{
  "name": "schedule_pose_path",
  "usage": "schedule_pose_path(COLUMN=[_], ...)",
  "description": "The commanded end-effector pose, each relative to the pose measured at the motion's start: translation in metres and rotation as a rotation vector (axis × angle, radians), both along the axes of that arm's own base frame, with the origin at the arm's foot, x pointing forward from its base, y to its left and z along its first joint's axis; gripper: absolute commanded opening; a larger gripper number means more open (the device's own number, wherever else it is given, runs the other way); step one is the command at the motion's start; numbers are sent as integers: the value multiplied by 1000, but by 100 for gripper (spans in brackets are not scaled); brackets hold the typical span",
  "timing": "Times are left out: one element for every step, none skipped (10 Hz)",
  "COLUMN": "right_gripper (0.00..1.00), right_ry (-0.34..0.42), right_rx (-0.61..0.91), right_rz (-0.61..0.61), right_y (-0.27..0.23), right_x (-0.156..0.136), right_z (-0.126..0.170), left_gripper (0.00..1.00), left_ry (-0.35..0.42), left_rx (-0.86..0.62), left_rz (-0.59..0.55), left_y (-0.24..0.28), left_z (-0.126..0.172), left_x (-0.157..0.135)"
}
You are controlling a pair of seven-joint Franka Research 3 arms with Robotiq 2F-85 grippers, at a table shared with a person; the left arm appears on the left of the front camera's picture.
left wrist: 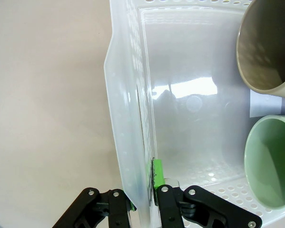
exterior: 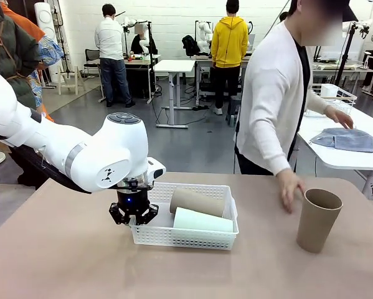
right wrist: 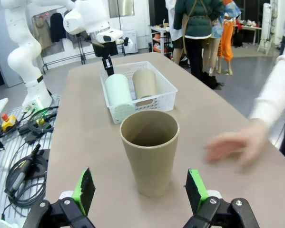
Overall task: Clean and organize the cups into the basket.
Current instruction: Pick up the Reusable plastic cup from the right side of the table and stack it inside the Organizing basket in the center of the table.
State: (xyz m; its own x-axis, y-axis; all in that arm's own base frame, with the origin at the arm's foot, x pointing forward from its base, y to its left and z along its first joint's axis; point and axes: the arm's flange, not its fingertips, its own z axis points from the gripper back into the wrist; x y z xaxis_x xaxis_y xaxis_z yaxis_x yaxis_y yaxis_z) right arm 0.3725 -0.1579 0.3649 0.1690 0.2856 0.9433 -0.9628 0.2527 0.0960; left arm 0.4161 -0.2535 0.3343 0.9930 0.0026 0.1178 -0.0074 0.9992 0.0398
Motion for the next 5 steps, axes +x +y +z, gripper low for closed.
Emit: schedule_pose_path(right_gripper=[100, 100, 100, 100, 100], right_ry=[-1, -4, -6, -23, -27], right_rx=[-34, -46, -53, -60, -56], right_rz=[75, 106, 125, 148, 165], right_y=[-3, -2, -1, 0, 3], right_x=[12, 16, 20, 24, 26], right_z=[-24, -37, -48, -59, -67], left_gripper=[0, 0, 0, 0, 0], left_ry=[-5, -5, -5, -5, -5], left_rx=[-1, -1, -1, -1, -1], left_rz=[0, 0, 0, 0, 0], left_y=[-2, -2, -2, -2, -2], left_z=[2, 2, 2, 2, 2], left_x=[0, 0, 0, 0, 0])
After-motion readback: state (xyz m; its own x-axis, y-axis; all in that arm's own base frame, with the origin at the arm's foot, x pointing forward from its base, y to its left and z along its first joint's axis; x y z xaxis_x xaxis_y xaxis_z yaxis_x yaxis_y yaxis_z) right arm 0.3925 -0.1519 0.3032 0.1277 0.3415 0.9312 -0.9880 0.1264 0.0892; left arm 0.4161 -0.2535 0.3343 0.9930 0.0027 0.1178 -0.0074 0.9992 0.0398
